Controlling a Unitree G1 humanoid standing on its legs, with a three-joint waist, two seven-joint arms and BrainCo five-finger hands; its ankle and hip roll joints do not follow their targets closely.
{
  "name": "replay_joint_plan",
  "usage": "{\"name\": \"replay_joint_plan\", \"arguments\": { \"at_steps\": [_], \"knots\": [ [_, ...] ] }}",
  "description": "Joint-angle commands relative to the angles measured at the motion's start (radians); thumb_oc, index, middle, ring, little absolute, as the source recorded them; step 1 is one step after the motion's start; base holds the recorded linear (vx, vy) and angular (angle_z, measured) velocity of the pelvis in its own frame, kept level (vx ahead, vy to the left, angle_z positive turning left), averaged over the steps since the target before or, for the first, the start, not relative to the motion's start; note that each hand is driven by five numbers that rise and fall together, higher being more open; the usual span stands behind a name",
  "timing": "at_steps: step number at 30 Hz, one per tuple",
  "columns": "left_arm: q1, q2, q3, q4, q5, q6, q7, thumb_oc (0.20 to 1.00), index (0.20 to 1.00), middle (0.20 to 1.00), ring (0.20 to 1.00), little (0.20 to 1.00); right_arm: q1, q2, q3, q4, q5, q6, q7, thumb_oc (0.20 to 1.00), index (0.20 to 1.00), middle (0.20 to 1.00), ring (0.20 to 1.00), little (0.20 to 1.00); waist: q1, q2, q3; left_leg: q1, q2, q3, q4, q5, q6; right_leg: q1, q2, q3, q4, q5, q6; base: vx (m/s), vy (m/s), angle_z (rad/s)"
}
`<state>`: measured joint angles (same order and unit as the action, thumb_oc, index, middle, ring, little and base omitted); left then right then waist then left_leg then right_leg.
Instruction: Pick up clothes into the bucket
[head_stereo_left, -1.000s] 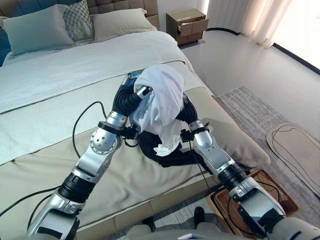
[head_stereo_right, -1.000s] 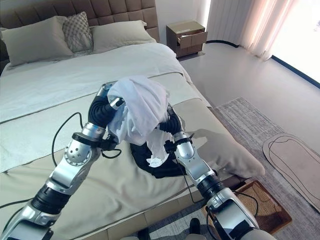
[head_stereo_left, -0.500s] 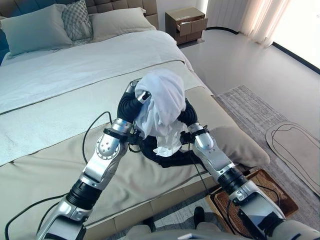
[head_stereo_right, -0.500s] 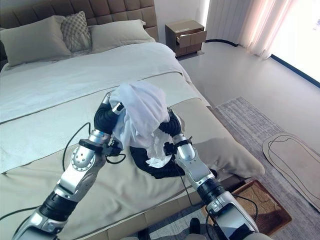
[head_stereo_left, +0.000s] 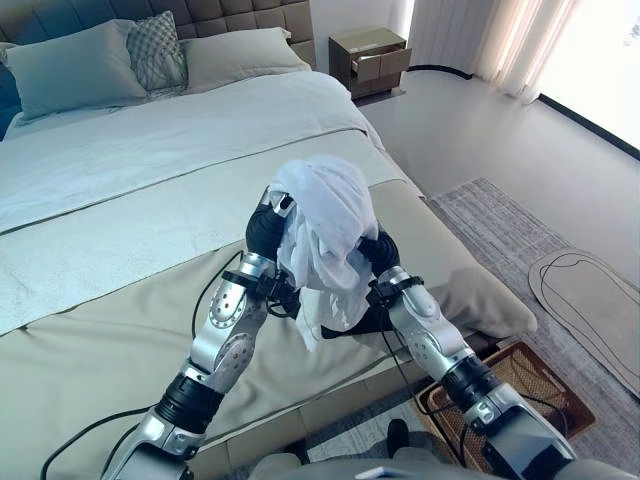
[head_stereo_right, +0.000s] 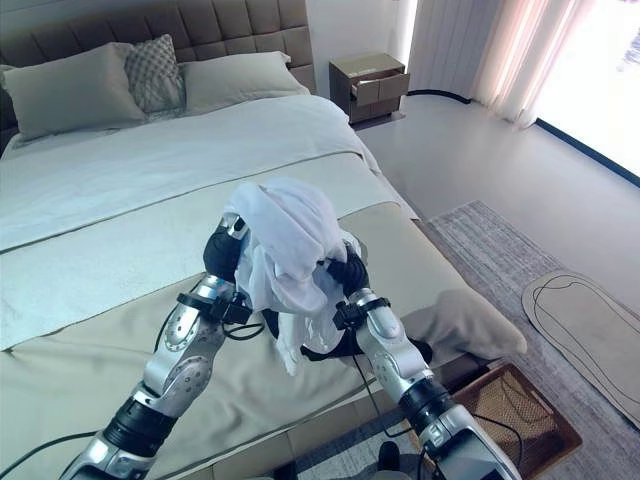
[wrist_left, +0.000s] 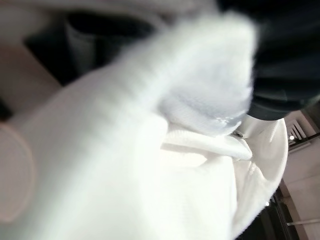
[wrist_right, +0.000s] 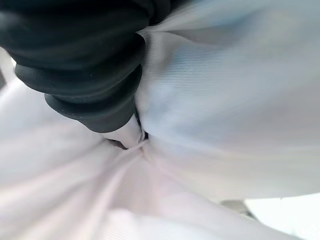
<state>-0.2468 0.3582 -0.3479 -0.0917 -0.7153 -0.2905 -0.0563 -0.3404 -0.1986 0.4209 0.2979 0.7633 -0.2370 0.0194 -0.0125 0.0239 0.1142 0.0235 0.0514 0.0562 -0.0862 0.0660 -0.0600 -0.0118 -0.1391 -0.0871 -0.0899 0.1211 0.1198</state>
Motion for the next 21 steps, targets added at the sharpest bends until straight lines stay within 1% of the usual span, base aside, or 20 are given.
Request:
{"name": "replay_joint_plan", "arguments": {
  "at_steps": [1,2,4,5,7,8,9,10,11,13,14,17,20,21],
  "knots": [
    [-0.008,-0.008,0.053,0.040,0.074,-0.055,0.016,1.000,1.000,1.000,1.000,1.000,0.001,0.040,-0.118,-0.112,0.159,-0.104,0.064,0.200,0.200,0.200,0.200,0.200,-0.012,-0.063,-0.036,-0.004,-0.031,-0.009,0.092,-0.092,0.018,0.037,-0.029,-0.055,0.045,-0.049,0.035,0.00,0.000,0.00],
    [-0.008,-0.009,0.053,0.040,0.075,-0.055,0.016,1.000,1.000,1.000,1.000,1.000,0.002,0.040,-0.119,-0.112,0.159,-0.104,0.064,0.200,0.200,0.200,0.200,0.200,-0.011,-0.063,-0.037,-0.003,-0.031,-0.008,0.092,-0.092,0.018,0.037,-0.029,-0.054,0.045,-0.049,0.035,0.00,0.000,0.00],
    [0.029,-0.009,0.070,0.062,0.100,-0.048,0.015,1.000,1.000,1.000,1.000,1.000,0.045,0.042,-0.173,-0.150,0.225,-0.118,0.086,0.200,0.200,0.200,0.200,0.200,-0.016,-0.066,-0.039,0.000,-0.031,-0.007,0.092,-0.095,0.019,0.041,-0.030,-0.051,0.044,-0.050,0.036,0.00,0.000,0.00],
    [0.029,-0.009,0.069,0.062,0.100,-0.048,0.015,1.000,1.000,1.000,1.000,1.000,0.045,0.041,-0.174,-0.150,0.225,-0.118,0.087,0.200,0.200,0.200,0.200,0.200,-0.016,-0.066,-0.040,0.000,-0.031,-0.007,0.092,-0.095,0.019,0.041,-0.030,-0.051,0.044,-0.050,0.036,0.00,0.000,0.00],
    [0.060,-0.009,0.086,0.100,0.132,-0.042,0.015,1.000,1.000,1.000,1.000,1.000,0.084,0.039,-0.232,-0.186,0.270,-0.141,0.094,0.200,0.200,0.200,0.200,0.200,-0.021,-0.066,-0.043,0.000,-0.031,-0.007,0.093,-0.098,0.020,0.038,-0.031,-0.049,0.045,-0.050,0.038,0.00,0.000,0.00],
    [0.060,-0.009,0.086,0.100,0.132,-0.042,0.015,1.000,1.000,1.000,1.000,1.000,0.085,0.038,-0.232,-0.186,0.270,-0.141,0.094,0.200,0.200,0.200,0.200,0.200,-0.021,-0.066,-0.043,0.000,-0.031,-0.007,0.093,-0.098,0.020,0.038,-0.031,-0.049,0.045,-0.050,0.038,0.00,0.000,0.00],
    [0.081,-0.012,0.099,0.134,0.169,-0.039,0.025,1.000,1.000,1.000,1.000,1.000,0.115,0.041,-0.275,-0.215,0.299,-0.156,0.097,0.200,0.200,0.200,0.200,0.200,-0.025,-0.066,-0.044,0.001,-0.032,-0.004,0.093,-0.099,0.020,0.037,-0.031,-0.047,0.046,-0.050,0.038,0.01,0.007,-0.04],
    [0.082,-0.012,0.098,0.135,0.170,-0.039,0.026,1.000,1.000,1.000,1.000,1.000,0.116,0.041,-0.275,-0.216,0.300,-0.156,0.097,0.200,0.200,0.200,0.200,0.200,-0.025,-0.066,-0.045,0.001,-0.032,-0.004,0.093,-0.100,0.020,0.037,-0.031,-0.047,0.046,-0.050,0.038,0.01,0.013,-0.11],
    [0.108,-0.025,0.101,0.180,0.174,-0.028,0.030,1.000,1.000,1.000,1.000,1.000,0.139,0.043,-0.316,-0.242,0.322,-0.170,0.096,0.200,0.200,0.200,0.200,0.200,-0.031,-0.066,-0.045,0.002,-0.033,-0.002,0.094,-0.101,0.021,0.036,-0.031,-0.044,0.047,-0.050,0.038,0.01,0.006,-0.13],
    [0.120,-0.029,0.106,0.199,0.175,-0.024,0.025,1.000,1.000,1.000,1.000,1.000,0.151,0.043,-0.335,-0.245,0.332,-0.176,0.094,0.200,0.200,0.200,0.200,0.200,-0.032,-0.066,-0.046,0.003,-0.032,-0.001,0.094,-0.103,0.022,0.037,-0.030,-0.043,0.047,-0.050,0.038,0.01,0.003,-0.10],
    [0.148,-0.030,0.117,0.242,0.214,-0.023,0.026,1.000,1.000,1.000,1.000,1.000,0.171,0.039,-0.380,-0.265,0.334,-0.194,0.089,0.200,0.200,0.200,0.200,0.200,-0.037,-0.067,-0.047,0.004,-0.032,0.001,0.095,-0.104,0.023,0.036,-0.030,-0.040,0.047,-0.051,0.038,0.01,0.000,-0.06],
    [0.186,-0.035,0.133,0.313,0.259,-0.018,0.031,1.000,1.000,1.000,1.000,1.000,0.193,0.022,-0.436,-0.283,0.322,-0.212,0.074,0.200,0.200,0.200,0.200,0.200,-0.042,-0.069,-0.046,0.003,-0.031,0.005,0.096,-0.106,0.024,0.033,-0.029,-0.037,0.047,-0.051,0.038,0.00,0.000,0.00],
    [0.232,-0.045,0.163,0.392,0.305,-0.016,0.036,1.000,1.000,1.000,1.000,1.000,0.228,-0.009,-0.526,-0.301,0.303,-0.228,0.058,0.200,0.200,0.200,0.200,0.200,-0.047,-0.073,-0.044,-0.001,-0.031,0.007,0.102,-0.110,0.025,0.030,-0.029,-0.034,0.048,-0.050,0.039,0.00,0.001,-0.01],
    [0.232,-0.046,0.162,0.392,0.306,-0.016,0.037,1.000,1.000,1.000,1.000,1.000,0.228,-0.009,-0.527,-0.301,0.303,-0.228,0.058,0.200,0.200,0.200,0.200,0.200,-0.046,-0.073,-0.045,-0.001,-0.031,0.008,0.103,-0.110,0.025,0.030,-0.029,-0.033,0.048,-0.050,0.039,0.00,0.000,0.00]
  ]
}}
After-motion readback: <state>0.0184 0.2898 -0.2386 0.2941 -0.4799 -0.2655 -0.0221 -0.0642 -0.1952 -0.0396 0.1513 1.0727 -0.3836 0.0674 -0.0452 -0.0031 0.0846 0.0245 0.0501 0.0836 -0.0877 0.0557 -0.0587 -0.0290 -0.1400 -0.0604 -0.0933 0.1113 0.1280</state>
